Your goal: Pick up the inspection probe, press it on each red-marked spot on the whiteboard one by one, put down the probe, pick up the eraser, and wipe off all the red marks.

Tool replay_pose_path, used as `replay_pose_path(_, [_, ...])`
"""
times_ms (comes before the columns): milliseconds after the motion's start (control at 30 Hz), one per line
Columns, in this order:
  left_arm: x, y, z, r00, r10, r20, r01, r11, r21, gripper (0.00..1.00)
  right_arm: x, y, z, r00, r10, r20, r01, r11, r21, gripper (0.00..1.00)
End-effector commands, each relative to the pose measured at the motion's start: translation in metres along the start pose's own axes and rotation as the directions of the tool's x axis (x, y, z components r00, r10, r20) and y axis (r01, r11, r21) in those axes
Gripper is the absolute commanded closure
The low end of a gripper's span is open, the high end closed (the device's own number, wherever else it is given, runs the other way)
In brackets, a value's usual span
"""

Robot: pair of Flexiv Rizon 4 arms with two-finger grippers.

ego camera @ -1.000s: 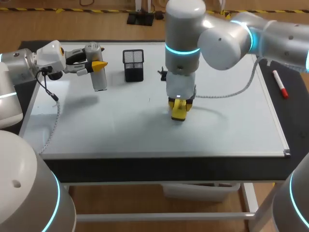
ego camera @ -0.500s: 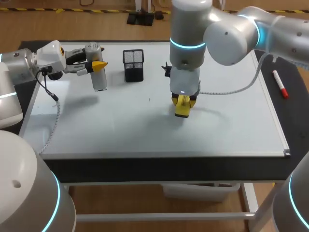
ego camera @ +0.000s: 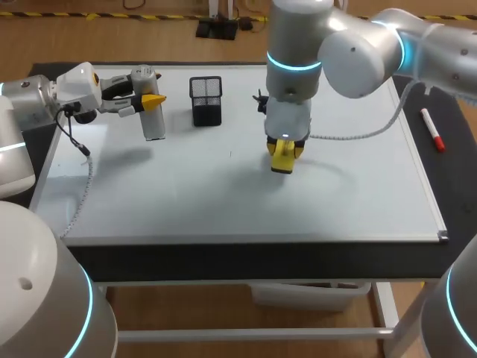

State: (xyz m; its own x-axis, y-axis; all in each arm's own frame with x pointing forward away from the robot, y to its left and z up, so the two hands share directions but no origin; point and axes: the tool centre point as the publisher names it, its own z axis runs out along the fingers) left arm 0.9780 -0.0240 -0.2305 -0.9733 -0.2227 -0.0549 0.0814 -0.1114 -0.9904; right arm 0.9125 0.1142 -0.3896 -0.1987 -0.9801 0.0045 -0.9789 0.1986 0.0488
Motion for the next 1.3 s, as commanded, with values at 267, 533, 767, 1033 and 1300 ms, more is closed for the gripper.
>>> replay_pose_path(267, [0.000,-0.001,0.000,1.000,0.001,0.001,-0.001,1.000,0.000,1.00,0.012,-0.074,-0.017,0.996,-0.048,-0.079,0.049,0.999,0.014,1.00])
replay_pose_path(533, [0.000,-0.001,0.000,1.000,0.001,0.001,-0.001,1.000,0.000,1.00,0.014,-0.125,-0.022,0.994,-0.072,-0.077,0.073,0.997,0.012,1.00])
replay_pose_path(767, [0.000,-0.001,0.000,1.000,0.001,0.001,-0.001,1.000,0.000,1.00,0.004,-0.159,-0.022,0.992,-0.106,-0.064,0.107,0.994,0.002,1.00])
replay_pose_path(1033, [0.000,-0.001,0.000,1.000,0.001,0.001,-0.001,1.000,0.000,1.00,-0.008,-0.189,-0.016,0.987,-0.156,-0.042,0.156,0.988,-0.017,1.00])
replay_pose_path(1300, [0.000,-0.001,0.000,1.000,0.001,0.001,-0.001,1.000,0.000,1.00,-0.020,-0.216,-0.009,0.983,-0.177,-0.038,0.176,0.984,-0.019,1.00])
